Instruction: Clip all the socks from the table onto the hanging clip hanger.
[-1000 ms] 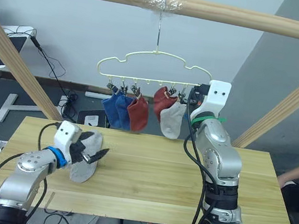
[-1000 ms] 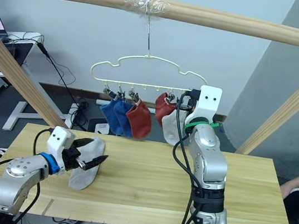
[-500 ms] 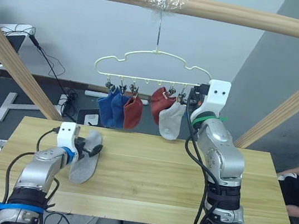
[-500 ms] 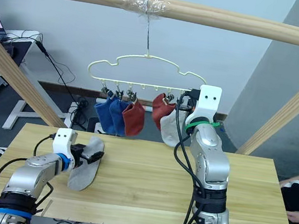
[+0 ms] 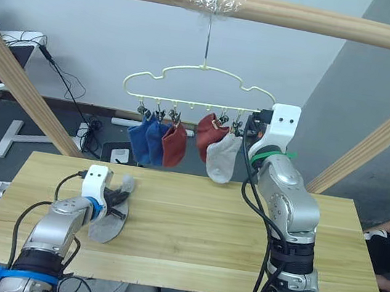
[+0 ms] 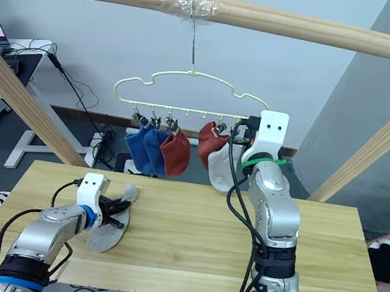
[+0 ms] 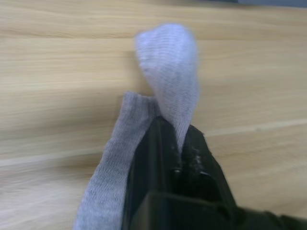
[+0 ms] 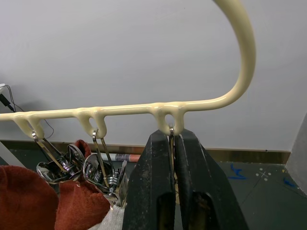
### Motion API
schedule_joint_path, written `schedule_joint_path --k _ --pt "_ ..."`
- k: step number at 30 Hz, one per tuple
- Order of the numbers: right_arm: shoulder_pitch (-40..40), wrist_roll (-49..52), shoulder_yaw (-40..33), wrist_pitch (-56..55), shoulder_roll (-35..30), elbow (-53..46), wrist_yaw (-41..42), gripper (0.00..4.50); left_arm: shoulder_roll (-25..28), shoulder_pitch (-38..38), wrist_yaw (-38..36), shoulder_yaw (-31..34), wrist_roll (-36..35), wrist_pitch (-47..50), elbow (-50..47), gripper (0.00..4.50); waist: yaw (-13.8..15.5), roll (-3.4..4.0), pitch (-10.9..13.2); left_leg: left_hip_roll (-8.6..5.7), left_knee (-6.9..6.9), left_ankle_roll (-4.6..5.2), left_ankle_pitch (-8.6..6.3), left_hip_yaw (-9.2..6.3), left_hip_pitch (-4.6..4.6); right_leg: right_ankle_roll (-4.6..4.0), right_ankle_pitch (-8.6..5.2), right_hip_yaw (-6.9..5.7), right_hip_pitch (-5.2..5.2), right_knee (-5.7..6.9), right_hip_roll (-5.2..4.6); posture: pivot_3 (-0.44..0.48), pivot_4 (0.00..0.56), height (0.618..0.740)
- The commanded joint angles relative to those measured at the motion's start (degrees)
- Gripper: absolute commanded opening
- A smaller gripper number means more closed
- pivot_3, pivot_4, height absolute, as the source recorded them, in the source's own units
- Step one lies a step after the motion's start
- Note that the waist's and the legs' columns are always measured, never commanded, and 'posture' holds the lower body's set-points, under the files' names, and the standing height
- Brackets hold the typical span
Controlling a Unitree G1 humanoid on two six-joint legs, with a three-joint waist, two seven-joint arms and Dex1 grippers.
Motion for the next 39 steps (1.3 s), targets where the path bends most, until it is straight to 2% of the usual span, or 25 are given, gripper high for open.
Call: schedule_joint_path --k 1,6,8,12,17,24,31,39 --pt "-0.8 0.7 0.1 -0.4 0.1 -2.5 0.0 0.00 -0.6 0.9 -5.9 -4.6 -0.4 -5.0 -6.4 0.03 0.0 0.00 0.0 -0.01 0.00 0.00 0.00 0.01 -0.01 0.00 0.00 0.01 0.00 -0.01 0.00 0.011 0.206 0.700" --pt "-0.7 0.6 0.0 -0.3 0.0 -2.9 -0.1 0.00 -6.9 -0.7 -14.5 -8.1 -8.2 -10.2 -16.4 0.03 0.2 0.00 0.0 -0.04 0.04 -0.02 0.01 0.02 -0.33 -0.01 0.02 -0.01 -0.29 -0.03 -0.06 0.005 0.203 0.700" --pt "-0.9 0.6 0.0 -0.1 0.0 -2.9 -0.2 0.00 -7.5 -2.0 -16.6 -10.7 -7.4 -11.4 -17.3 0.03 0.2 -0.01 0.0 -0.04 0.11 -0.02 0.01 -0.02 -0.63 0.00 0.03 -0.04 -0.56 0.00 -0.06 -0.003 0.203 0.700" --pt "-0.6 0.6 -0.1 -0.1 -0.1 -3.1 -0.1 0.00 -8.9 -5.5 -18.4 -15.5 -4.3 -16.0 -15.9 0.03 -0.3 0.01 0.0 -0.01 0.06 -0.02 0.01 -0.06 -0.63 -0.01 0.03 -0.03 -0.58 0.00 0.00 -0.008 0.203 0.700" --pt "-0.7 0.7 -0.2 0.3 0.1 -3.7 -0.4 0.00 -16.4 -14.1 -13.4 -16.7 -0.1 -24.0 -6.7 0.03 0.0 0.01 0.0 -0.08 0.19 -0.01 0.02 -0.08 -0.71 0.04 0.06 -0.08 -0.57 -0.03 -0.04 -0.037 0.199 0.700" --pt "-0.7 1.2 -0.7 1.5 0.6 -4.6 -0.7 0.00 -20.9 -22.6 -5.2 -18.0 8.8 -36.3 6.8 0.03 -0.7 0.01 0.0 -0.08 0.15 0.00 0.01 -0.05 -0.72 0.07 0.07 -0.02 -0.58 -0.05 -0.02 -0.049 0.197 0.700" --pt "-0.7 1.7 -0.4 2.4 0.8 -5.2 -0.8 0.00 -21.3 -25.9 -2.5 -18.5 12.8 -41.8 13.8 0.03 -1.0 0.01 0.0 -0.08 0.15 0.00 0.01 -0.04 -0.73 0.07 0.07 -0.04 -0.58 -0.07 -0.03 -0.058 0.198 0.700" --pt "-0.2 2.1 -0.4 3.5 0.7 -6.0 -1.0 0.00 -21.4 -28.3 0.2 -17.1 14.4 -43.5 17.9 0.03 -1.1 0.01 0.0 -0.09 0.15 0.00 0.01 -0.05 -0.74 0.07 0.07 -0.05 -0.57 -0.05 -0.03 -0.070 0.204 0.700"
